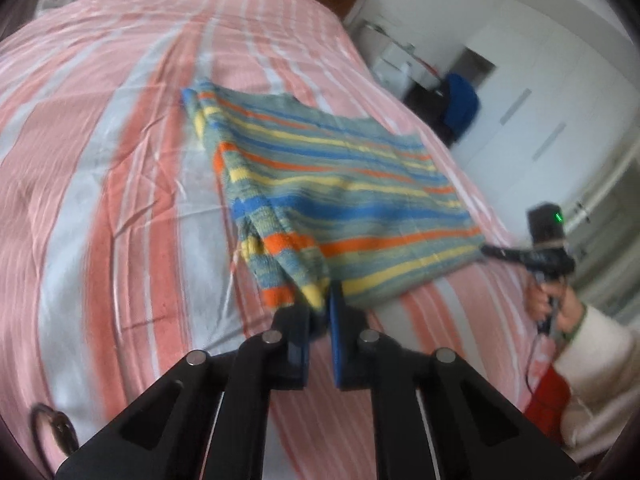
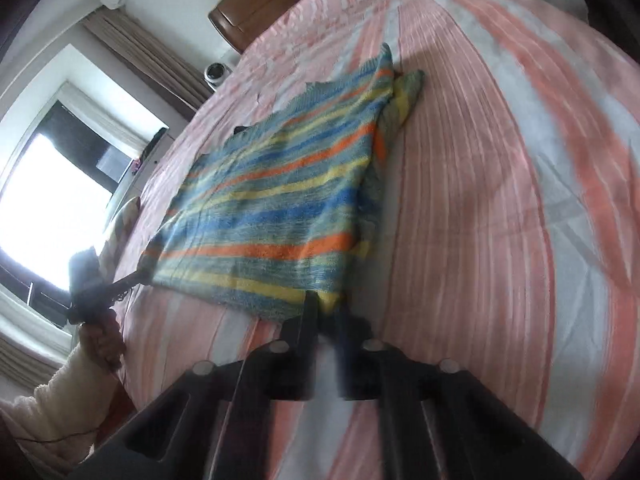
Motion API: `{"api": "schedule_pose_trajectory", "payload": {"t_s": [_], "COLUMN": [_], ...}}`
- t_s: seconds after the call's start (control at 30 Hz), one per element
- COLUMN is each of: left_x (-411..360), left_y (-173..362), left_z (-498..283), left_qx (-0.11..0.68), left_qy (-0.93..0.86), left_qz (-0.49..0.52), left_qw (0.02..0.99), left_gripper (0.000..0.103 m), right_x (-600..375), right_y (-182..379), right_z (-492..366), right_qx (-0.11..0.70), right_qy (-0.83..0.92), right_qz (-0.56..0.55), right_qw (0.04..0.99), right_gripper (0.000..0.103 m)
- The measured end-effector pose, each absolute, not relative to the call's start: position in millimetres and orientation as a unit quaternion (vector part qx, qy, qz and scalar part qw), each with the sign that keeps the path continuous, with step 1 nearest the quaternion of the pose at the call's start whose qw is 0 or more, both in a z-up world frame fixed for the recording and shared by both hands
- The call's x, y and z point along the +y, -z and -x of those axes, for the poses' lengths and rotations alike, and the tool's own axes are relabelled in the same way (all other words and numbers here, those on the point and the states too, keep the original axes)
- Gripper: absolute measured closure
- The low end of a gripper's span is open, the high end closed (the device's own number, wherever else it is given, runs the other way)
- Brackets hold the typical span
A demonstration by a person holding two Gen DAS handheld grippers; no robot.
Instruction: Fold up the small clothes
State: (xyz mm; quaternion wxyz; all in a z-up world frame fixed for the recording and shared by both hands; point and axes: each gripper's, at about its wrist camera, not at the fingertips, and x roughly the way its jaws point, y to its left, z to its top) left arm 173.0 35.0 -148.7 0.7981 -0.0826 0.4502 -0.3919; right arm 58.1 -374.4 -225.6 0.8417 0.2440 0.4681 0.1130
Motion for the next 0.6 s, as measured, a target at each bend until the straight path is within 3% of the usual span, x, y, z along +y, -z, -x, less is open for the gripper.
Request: {"api": "schedule_pose_trajectory", "payload": {"t_s": [0.27, 0.4, 0.47, 0.5, 0.6], "left_x": [38.5, 31.6, 34.9, 34.0, 12.8], "left_y": [158.5, 145.4, 133.7, 125.1, 100.9], "left_z": [-188.3, -179.3, -170.4, -162.2, -137.4], "left_qx": [0.499, 0.498, 0.491, 0.477, 0.431], "left_qy": [0.406, 0.362, 0.310, 0.276, 0.264], "left_qz": [0.000, -0.046, -0.078, -0.103, -0.147], "left_qw": [0.766, 0.787, 0.811, 0.828, 0.850], "left_gripper": [0.101, 0.093, 0.062, 0.045, 0.044], "right_x": [-378.9, -377.7, -381.9, -385.7, -404.4], "right_y": [232.7, 230.0, 224.9, 223.1, 209.8], "right_z": [-58.2, -59.6, -53.8, -52.6, -37.0], "right_qx": [0.507, 0.502, 0.498, 0.497, 0.476], "right_qy": [-0.097, -0.092, -0.091, -0.087, -0.086], "right_qz": [-0.201, -0.198, -0.207, -0.213, -0.236], "right_qw": [0.832, 0.837, 0.837, 0.836, 0.843], "right_gripper": [0.097, 0.094, 0.079, 0.077, 0.066]}}
